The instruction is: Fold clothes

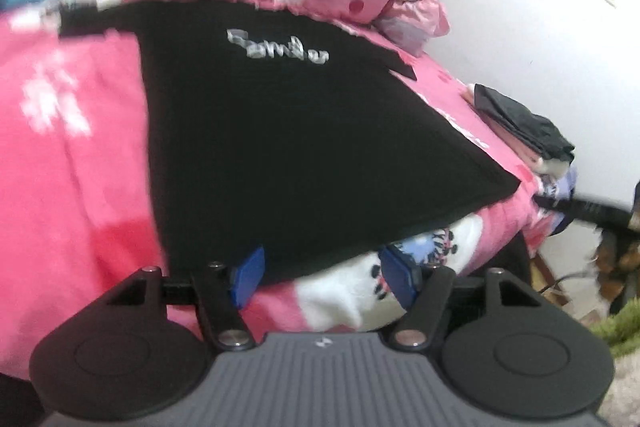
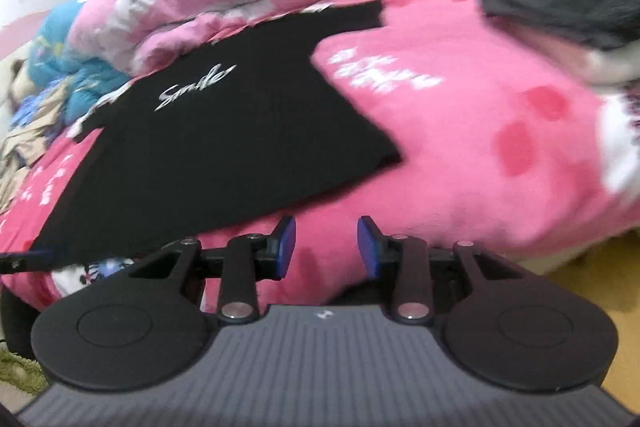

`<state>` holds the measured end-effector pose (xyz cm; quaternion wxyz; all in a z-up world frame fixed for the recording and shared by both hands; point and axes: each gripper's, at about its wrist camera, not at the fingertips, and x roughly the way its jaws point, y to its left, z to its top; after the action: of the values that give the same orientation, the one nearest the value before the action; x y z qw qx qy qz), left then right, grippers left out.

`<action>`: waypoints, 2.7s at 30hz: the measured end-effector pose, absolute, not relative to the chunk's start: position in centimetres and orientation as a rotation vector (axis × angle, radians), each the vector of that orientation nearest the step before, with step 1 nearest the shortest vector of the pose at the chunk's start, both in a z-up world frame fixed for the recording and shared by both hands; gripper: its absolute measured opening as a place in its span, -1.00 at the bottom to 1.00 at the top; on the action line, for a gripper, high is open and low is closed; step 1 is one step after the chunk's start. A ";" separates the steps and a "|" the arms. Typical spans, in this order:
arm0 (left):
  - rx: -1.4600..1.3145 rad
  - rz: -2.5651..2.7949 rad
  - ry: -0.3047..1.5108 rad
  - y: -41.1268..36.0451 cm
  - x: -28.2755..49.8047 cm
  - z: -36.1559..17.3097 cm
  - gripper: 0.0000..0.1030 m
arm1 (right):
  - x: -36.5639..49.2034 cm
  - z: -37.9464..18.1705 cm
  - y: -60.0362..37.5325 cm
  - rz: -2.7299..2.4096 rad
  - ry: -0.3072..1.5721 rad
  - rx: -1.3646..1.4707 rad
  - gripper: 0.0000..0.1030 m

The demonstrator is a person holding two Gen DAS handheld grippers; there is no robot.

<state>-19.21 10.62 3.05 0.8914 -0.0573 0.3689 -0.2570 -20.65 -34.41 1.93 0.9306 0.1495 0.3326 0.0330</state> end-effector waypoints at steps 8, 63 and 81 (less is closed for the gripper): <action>-0.043 -0.600 0.737 3.7 -13.9 1.0 0.42 | -13.8 3.7 -27.3 0.264 0.570 0.270 -0.28; -0.187 -0.083 0.686 25.0 9.3 2.6 0.47 | -3.6 1.0 -18.7 0.405 0.816 0.251 -0.10; 0.031 -0.500 0.813 5.1 -11.5 1.1 0.68 | -9.2 0.7 -25.0 0.139 0.823 0.240 -0.07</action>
<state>-11.51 5.07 1.14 0.8881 0.0149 0.3915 -0.2405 -9.16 -24.96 0.67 0.9072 0.1163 0.3987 0.0672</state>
